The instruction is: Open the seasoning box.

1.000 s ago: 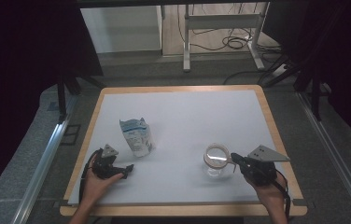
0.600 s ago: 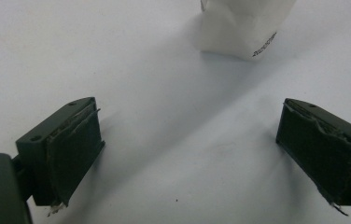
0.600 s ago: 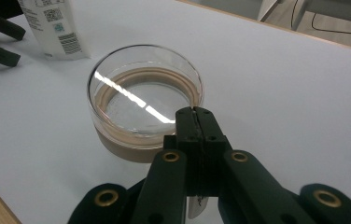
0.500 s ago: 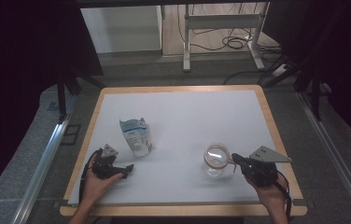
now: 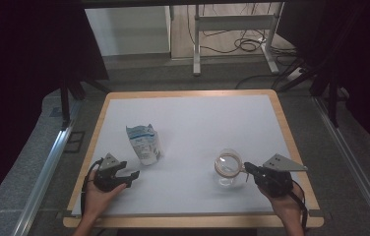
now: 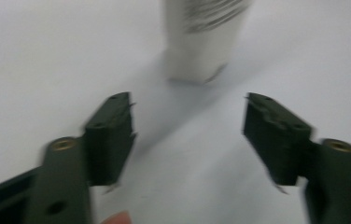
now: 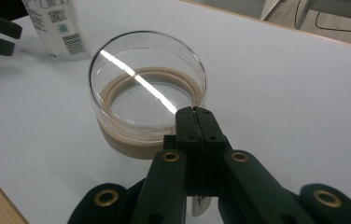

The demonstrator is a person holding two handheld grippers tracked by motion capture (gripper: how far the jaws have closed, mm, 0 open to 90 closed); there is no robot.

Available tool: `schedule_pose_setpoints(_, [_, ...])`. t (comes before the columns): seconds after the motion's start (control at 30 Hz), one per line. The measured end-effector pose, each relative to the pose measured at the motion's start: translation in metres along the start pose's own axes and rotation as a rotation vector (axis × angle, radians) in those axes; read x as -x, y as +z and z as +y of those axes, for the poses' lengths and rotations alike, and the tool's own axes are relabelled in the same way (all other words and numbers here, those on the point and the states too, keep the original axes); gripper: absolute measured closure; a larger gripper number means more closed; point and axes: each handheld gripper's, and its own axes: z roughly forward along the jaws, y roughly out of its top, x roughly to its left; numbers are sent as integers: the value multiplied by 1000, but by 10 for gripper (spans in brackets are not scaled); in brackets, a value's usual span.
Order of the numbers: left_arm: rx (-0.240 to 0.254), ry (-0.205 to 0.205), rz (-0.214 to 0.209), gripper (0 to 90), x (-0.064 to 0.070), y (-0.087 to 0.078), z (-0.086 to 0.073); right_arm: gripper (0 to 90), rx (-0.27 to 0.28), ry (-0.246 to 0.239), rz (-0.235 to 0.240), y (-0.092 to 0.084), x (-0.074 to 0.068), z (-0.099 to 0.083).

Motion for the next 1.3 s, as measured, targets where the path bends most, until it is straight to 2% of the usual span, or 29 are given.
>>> schedule_pose_setpoints(0.17, [9, 55, -93, 583, 22, -7, 5, 900, -4, 2, 0, 0, 0, 0])
schedule_pose_setpoints(0.27, [18, 82, -121, 704, 34, -7, 8, 900, -1, 7, 4, 0, 1, 0])
schedule_pose_setpoints(0.3, [19, 89, -129, 773, 37, -6, 9, 900, -1, 7, 3, 0, 1, 0])
schedule_pose_setpoints(0.33, [18, 99, -146, 801, 42, -3, 11, 900, -2, 5, 2, 0, 0, 0])
schedule_pose_setpoints(0.4, [15, 103, -152, 852, 45, -1, 13, 900, -2, 6, 3, 0, 1, 0])
schedule_pose_setpoints(0.5, [1, 116, -180, 877, 52, 5, 20, 900, -1, 8, 4, 0, 1, -1])
schedule_pose_setpoints(0.53, [4, 130, -192, 874, 58, 8, 27, 900, 0, 8, 6, 0, 1, -1])
schedule_pose_setpoints(0.63, [9, 140, -213, 856, 65, 11, 34, 900, 0, 9, 7, -1, 1, -1])
schedule_pose_setpoints(0.73, [16, 167, -250, 790, 76, 16, 48, 900, -1, 7, 7, 0, 1, -1])
schedule_pose_setpoints(0.77, [16, 167, -250, 781, 76, 16, 48, 900, -1, 7, 7, 0, 1, -1])
schedule_pose_setpoints(0.9, [38, 194, -283, 789, 86, 19, 60, 900, -1, 7, 6, -1, 1, -1])
schedule_pose_setpoints(0.93, [42, 216, -292, 798, 89, 21, 65, 900, -1, 6, 4, -1, 1, -1])
schedule_pose_setpoints(1.1, [41, 248, -296, 806, 97, 27, 73, 900, 0, 5, 6, 0, 1, -1])
schedule_pose_setpoints(1.13, [44, 242, -308, 806, 98, 31, 75, 900, 0, 6, 8, 0, 1, -1])
schedule_pose_setpoints(1.3, [52, 245, -312, 797, 101, 37, 81, 900, 1, 5, 7, -1, 1, -1])
